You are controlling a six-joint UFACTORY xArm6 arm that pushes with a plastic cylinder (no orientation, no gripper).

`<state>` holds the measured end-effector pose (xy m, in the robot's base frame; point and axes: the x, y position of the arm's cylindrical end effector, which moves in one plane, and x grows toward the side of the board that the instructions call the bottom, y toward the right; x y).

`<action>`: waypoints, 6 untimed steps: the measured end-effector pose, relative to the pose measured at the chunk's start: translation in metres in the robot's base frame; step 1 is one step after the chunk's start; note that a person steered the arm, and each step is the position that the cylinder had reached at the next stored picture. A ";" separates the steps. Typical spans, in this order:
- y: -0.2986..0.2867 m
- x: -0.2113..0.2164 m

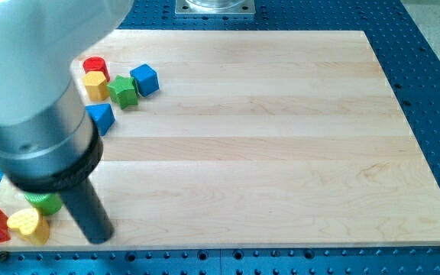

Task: Slide your arm slightly towards left

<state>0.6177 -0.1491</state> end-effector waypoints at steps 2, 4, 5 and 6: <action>-0.007 0.001; -0.016 0.000; -0.020 0.001; -0.045 0.000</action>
